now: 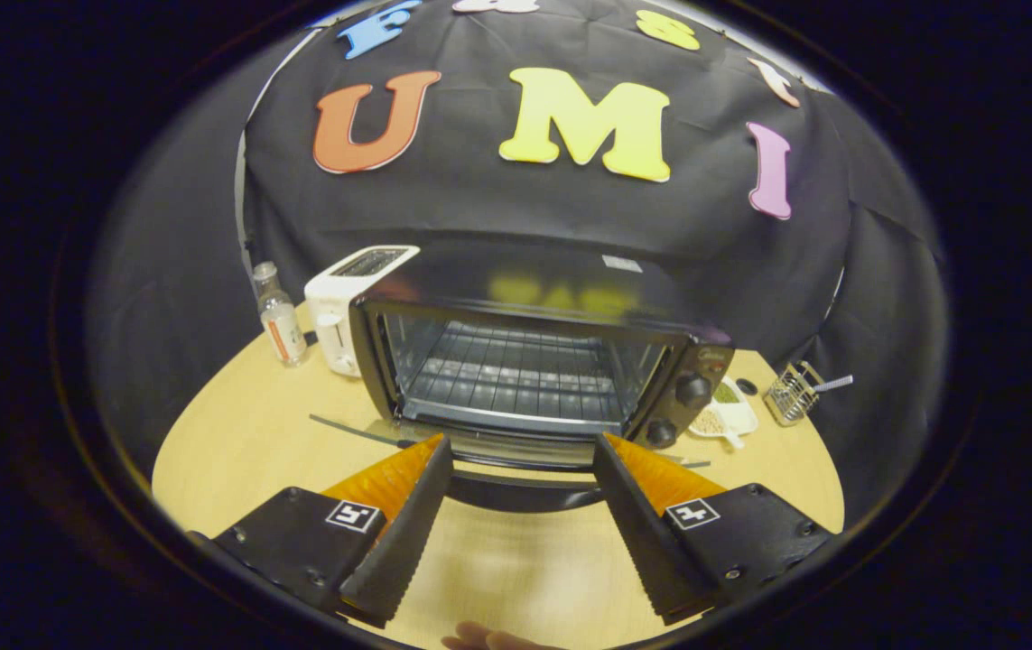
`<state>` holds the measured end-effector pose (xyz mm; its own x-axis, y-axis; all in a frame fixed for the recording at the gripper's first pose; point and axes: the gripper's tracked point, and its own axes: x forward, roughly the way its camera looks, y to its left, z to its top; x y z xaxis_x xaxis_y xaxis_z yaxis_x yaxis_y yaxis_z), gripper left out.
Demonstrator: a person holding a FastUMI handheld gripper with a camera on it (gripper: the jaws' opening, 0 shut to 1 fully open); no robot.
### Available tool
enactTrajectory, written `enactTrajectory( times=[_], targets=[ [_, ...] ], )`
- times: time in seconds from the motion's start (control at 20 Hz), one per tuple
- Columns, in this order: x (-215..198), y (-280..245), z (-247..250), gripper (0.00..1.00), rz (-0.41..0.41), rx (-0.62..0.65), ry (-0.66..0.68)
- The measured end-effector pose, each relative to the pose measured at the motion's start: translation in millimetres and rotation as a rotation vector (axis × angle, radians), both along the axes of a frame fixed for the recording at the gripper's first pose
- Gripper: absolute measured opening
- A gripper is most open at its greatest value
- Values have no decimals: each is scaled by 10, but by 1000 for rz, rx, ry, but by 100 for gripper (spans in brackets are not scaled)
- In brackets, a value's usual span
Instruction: Open the toaster oven, put the food inside, and close the toaster oven door.
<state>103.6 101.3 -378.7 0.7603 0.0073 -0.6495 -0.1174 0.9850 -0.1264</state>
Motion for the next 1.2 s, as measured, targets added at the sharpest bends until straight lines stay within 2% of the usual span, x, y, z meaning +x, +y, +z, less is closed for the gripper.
enactTrajectory(
  times=[0.15, 0.3, 0.45, 0.55, 1.0, 1.2],
  targets=[
    [-212, -7, -274, 100, 15, -17, 72],
    [-411, -21, -690, 99, 29, 11, 205],
    [-508, -68, -1080, 100, -6, 74, 318],
    [-320, -31, -1093, 100, 30, 91, 260],
    [-445, -107, -928, 100, 43, 86, 276],
    [-700, -71, -683, 99, 90, 214, 357]
  ],
)
